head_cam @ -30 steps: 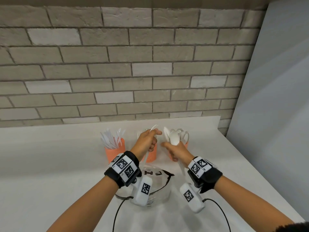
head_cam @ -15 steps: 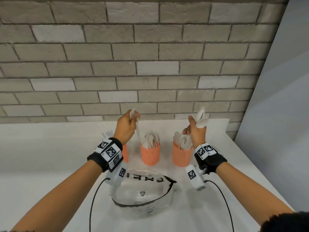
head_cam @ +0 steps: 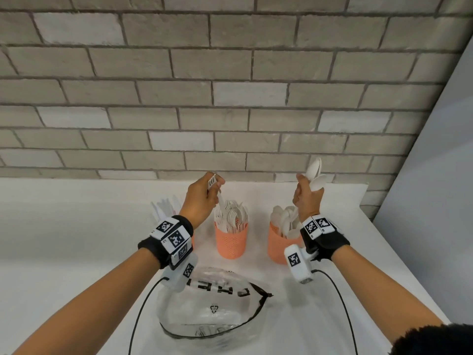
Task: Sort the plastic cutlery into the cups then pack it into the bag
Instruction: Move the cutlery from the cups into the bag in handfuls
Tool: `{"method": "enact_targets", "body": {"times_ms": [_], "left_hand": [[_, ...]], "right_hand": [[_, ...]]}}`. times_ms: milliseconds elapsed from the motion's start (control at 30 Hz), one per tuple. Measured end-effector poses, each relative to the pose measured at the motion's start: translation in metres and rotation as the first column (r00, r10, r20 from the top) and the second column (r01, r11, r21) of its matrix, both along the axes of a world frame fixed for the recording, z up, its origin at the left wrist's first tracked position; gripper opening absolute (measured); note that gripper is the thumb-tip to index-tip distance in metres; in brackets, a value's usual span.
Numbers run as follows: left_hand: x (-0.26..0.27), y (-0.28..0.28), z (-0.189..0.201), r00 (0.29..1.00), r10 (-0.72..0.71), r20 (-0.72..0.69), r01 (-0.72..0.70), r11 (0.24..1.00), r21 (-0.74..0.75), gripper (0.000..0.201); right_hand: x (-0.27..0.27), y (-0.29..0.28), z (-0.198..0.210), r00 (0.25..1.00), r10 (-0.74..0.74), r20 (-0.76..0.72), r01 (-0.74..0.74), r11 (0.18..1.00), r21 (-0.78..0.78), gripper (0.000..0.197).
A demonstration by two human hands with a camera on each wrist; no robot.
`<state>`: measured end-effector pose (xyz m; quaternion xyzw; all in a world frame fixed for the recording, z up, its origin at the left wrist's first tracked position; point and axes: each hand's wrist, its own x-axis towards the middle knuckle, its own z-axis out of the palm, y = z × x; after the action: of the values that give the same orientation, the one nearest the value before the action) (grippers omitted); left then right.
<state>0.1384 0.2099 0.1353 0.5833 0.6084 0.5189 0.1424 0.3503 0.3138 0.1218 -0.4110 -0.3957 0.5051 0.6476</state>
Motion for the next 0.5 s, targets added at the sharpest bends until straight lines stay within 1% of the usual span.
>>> {"method": "enact_targets", "body": {"times_ms": [133,300,433,500], "left_hand": [[0.002,0.01,-0.007,1.0,-0.01,-0.008,0.01,1.0,-0.02,0.012],[0.003,0.019,-0.016,0.996,-0.021,-0.086,0.018,0.999,-0.039,0.015],[0.003,0.022,-0.021,0.993,-0.038,-0.109,0.032,0.998,-0.062,0.016],[0.003,0.022,-0.023,0.99,-0.038,-0.138,0.028,0.997,-0.069,0.016]], "right_hand": [[0.007,0.005,-0.008,1.0,0.001,0.028,-0.001,1.0,-0.008,0.038],[0.004,0.009,-0.032,0.993,0.016,0.113,-0.011,0.999,-0.039,0.039],[-0.003,0.001,-0.043,0.973,0.037,0.227,-0.022,0.997,-0.068,0.039],[-0.005,-0.003,-0.044,0.953,0.028,0.302,-0.014,0.999,-0.05,0.033]]}}
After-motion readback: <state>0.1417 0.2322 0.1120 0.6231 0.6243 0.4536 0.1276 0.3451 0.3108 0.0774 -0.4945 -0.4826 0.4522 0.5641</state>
